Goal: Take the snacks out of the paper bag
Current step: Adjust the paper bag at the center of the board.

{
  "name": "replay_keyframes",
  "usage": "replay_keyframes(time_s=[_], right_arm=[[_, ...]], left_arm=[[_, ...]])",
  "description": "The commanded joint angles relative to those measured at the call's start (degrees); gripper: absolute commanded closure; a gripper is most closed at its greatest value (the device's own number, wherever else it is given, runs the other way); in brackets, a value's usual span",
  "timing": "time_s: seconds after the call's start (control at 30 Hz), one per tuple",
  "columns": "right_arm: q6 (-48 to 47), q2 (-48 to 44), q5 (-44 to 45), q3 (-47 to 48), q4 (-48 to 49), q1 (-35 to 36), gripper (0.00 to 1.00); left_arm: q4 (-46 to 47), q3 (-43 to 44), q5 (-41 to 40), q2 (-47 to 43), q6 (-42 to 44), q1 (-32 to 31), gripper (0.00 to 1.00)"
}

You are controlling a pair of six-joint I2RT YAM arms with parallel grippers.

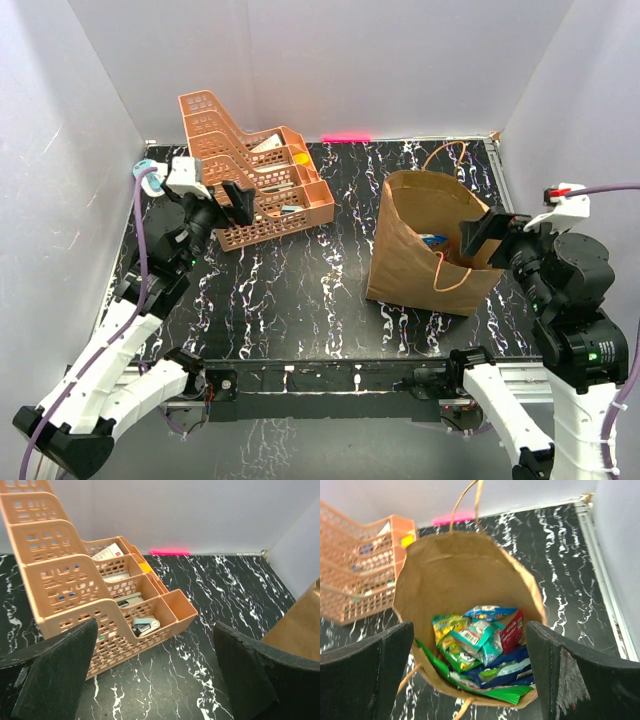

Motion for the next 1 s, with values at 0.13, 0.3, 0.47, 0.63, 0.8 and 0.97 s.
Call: replay_keyframes(time_s=[0.13, 0.3, 0.47, 0.63, 0.8, 0.97], right_arm=[[-15.01, -2.21, -15.42, -1.68, -2.07, 5.33, 0.02], [-26.43, -3.34, -12.94, -6.00, -3.10, 13.64, 0.02], [-39.98, -5.44, -12.88, -9.42, -0.94, 17.21, 0.02], [-49.93, -5.62, -14.87, -10.73, -0.04, 18.27, 0.02], [-50.87, -7.47, -15.79, -8.55, 3.07, 18.42, 0.00], [-60.48, -9.40, -21.00, -10.11, -9.76, 18.46, 0.05]], left_arm=[[13.29, -7.20, 5.04, -1.07, 4.27, -1.91, 0.02], [16.84, -10.11, 3.96, -1.67, 4.84, -3.14, 0.02], [18.72, -11.25, 4.47, -1.70, 5.22, -4.33, 0.02], [19.73, -11.71, 4.40, -1.89, 4.81, -4.64, 0.02], [20.03, -11.97, 2.60, -2.11, 5.02, -5.24, 0.02], [20.12, -11.91, 2.80, -2.33, 4.92, -5.64, 0.02]])
